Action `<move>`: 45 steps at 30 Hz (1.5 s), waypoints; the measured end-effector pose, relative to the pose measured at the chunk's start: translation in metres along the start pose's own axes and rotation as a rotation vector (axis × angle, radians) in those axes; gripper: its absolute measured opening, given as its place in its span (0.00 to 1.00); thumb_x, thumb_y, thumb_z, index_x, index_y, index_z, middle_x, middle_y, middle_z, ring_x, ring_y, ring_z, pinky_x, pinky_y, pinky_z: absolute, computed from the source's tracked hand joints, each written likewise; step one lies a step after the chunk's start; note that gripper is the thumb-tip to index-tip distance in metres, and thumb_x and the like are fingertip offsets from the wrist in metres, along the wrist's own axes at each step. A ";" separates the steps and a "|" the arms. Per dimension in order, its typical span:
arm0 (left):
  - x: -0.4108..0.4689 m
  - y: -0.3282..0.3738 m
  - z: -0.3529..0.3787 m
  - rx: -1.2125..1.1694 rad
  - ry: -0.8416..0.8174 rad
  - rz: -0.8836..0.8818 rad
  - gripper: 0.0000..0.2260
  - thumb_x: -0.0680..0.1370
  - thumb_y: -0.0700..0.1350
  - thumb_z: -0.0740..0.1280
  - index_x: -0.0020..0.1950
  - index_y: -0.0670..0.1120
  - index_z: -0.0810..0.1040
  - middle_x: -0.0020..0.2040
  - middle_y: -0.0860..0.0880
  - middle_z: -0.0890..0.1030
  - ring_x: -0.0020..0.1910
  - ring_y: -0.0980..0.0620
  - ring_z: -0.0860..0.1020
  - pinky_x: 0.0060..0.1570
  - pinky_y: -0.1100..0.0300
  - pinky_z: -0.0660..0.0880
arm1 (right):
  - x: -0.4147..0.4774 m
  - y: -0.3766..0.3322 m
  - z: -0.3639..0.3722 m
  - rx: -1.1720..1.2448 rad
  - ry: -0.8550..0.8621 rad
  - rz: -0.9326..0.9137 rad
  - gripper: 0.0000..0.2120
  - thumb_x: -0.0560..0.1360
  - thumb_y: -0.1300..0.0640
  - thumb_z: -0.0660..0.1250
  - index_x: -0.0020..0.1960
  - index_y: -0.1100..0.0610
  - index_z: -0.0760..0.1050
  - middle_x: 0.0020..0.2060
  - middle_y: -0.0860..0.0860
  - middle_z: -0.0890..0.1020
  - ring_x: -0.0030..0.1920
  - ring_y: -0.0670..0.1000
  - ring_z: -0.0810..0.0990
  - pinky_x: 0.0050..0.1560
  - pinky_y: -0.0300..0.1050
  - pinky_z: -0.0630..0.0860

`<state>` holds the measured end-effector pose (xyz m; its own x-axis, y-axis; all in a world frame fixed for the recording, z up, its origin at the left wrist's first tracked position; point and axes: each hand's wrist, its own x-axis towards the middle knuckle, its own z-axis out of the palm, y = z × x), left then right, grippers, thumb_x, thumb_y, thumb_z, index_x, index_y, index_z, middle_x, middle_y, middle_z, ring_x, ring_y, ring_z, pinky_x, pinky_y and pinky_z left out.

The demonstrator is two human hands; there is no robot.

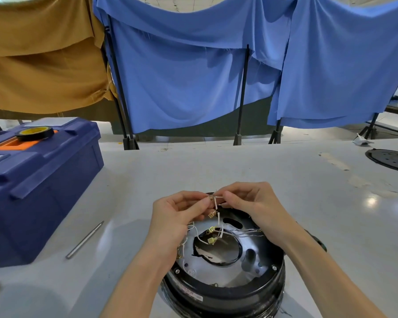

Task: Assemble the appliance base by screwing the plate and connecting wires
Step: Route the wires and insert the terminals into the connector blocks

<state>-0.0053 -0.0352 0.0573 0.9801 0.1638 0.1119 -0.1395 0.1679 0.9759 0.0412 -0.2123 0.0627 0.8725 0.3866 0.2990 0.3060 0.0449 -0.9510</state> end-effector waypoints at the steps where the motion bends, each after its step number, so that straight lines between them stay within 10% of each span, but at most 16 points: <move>1: 0.000 0.001 0.000 0.004 -0.009 0.005 0.02 0.70 0.36 0.75 0.42 0.42 0.85 0.39 0.41 0.85 0.37 0.49 0.84 0.36 0.66 0.77 | 0.000 -0.001 0.000 -0.032 -0.013 0.006 0.07 0.75 0.60 0.70 0.49 0.63 0.84 0.42 0.57 0.87 0.45 0.54 0.86 0.47 0.40 0.80; 8: 0.005 0.001 -0.004 0.096 -0.036 0.078 0.03 0.70 0.42 0.75 0.42 0.45 0.86 0.38 0.43 0.85 0.38 0.48 0.85 0.37 0.67 0.77 | 0.002 -0.005 0.005 -0.222 -0.044 0.035 0.05 0.75 0.61 0.72 0.45 0.62 0.83 0.37 0.57 0.85 0.37 0.49 0.83 0.42 0.39 0.78; 15: 0.016 -0.019 -0.048 0.461 0.321 0.163 0.04 0.75 0.47 0.73 0.40 0.55 0.84 0.38 0.58 0.84 0.40 0.61 0.81 0.44 0.61 0.75 | 0.005 -0.002 0.007 -0.099 -0.047 0.304 0.06 0.75 0.68 0.69 0.42 0.67 0.83 0.31 0.56 0.83 0.31 0.47 0.80 0.32 0.33 0.72; 30: -0.003 -0.047 -0.029 0.339 0.493 0.094 0.13 0.81 0.48 0.64 0.40 0.52 0.84 0.37 0.57 0.84 0.38 0.61 0.80 0.45 0.58 0.76 | 0.025 -0.001 0.047 -0.334 -0.225 0.410 0.07 0.76 0.65 0.70 0.41 0.67 0.82 0.33 0.57 0.85 0.26 0.48 0.79 0.25 0.29 0.69; 45: -0.010 -0.051 -0.032 0.274 0.524 0.121 0.05 0.71 0.44 0.75 0.36 0.52 0.84 0.36 0.58 0.84 0.37 0.61 0.82 0.41 0.64 0.75 | 0.031 0.008 0.053 -0.303 -0.229 0.583 0.05 0.77 0.68 0.65 0.44 0.67 0.79 0.28 0.55 0.80 0.24 0.49 0.77 0.27 0.40 0.61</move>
<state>-0.0125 -0.0142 0.0005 0.7502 0.6346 0.1856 -0.1358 -0.1270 0.9826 0.0505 -0.1515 0.0598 0.8344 0.4557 -0.3100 -0.0665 -0.4752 -0.8774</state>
